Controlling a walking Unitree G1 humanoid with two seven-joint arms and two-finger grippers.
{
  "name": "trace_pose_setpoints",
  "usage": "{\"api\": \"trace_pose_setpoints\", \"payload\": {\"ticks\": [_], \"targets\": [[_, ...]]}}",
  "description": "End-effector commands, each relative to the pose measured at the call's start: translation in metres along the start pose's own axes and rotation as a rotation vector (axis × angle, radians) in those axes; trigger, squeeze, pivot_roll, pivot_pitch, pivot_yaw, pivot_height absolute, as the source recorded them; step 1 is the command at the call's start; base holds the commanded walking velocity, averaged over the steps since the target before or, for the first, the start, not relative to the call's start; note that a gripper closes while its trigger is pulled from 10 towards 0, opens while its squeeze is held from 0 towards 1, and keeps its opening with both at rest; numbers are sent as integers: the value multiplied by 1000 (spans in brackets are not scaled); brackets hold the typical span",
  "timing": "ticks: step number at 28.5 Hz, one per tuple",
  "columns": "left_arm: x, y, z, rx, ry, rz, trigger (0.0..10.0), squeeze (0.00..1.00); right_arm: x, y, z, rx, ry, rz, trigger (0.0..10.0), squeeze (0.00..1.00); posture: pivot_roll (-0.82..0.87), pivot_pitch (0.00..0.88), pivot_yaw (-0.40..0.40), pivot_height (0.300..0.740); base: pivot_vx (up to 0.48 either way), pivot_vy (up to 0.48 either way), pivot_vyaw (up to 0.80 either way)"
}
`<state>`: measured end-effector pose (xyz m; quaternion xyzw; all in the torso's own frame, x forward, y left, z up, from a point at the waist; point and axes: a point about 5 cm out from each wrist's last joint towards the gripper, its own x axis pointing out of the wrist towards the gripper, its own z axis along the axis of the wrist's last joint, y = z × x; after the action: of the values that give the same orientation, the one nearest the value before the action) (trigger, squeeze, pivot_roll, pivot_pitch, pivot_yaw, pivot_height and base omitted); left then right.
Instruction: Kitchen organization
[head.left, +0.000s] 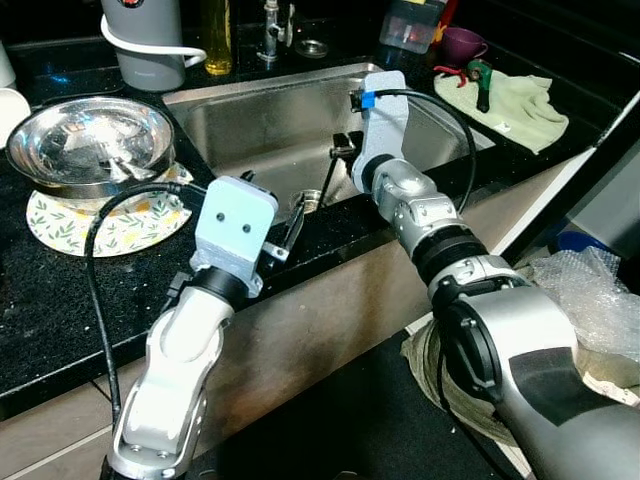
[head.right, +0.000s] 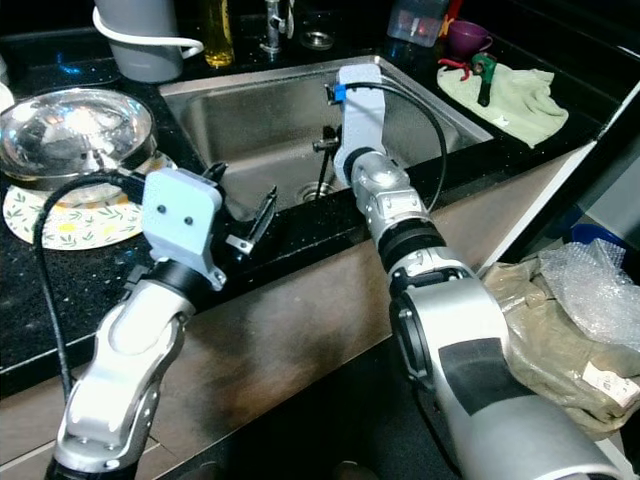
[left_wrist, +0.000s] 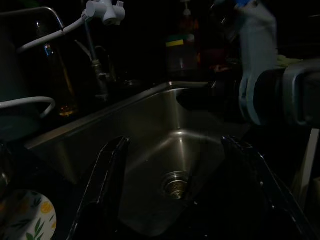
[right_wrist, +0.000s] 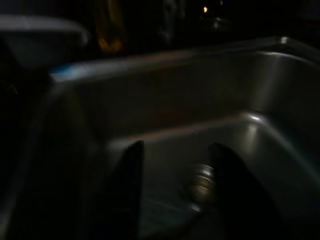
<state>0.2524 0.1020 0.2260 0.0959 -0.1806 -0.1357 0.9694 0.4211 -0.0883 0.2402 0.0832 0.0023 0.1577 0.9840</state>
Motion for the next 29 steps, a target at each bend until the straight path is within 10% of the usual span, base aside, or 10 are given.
{"api": "trace_pose_setpoints", "payload": {"ticks": [1,2,3,14,29], "targets": [[1,0,2,8,0,-3,10000,0,-4,-11,11,144,-101,31,10000,737,141,74,-117,732,0,0,0],[1,0,3,9,-1,-4,10000,0,-6,-16,13,206,-142,57,10000,180,141,74,-117,732,0,0,0],[2,0,3,9,-2,-4,10000,0,-8,-19,15,246,-170,73,10000,0,141,74,-117,732,0,0,0],[15,-5,17,91,-66,-111,10000,0,-48,-45,18,612,-426,403,10000,0,113,49,-84,732,0,0,0],[32,-1,62,250,-213,-166,10000,0,-69,-23,4,576,-387,574,10000,0,112,34,-68,732,0,0,267]]}}
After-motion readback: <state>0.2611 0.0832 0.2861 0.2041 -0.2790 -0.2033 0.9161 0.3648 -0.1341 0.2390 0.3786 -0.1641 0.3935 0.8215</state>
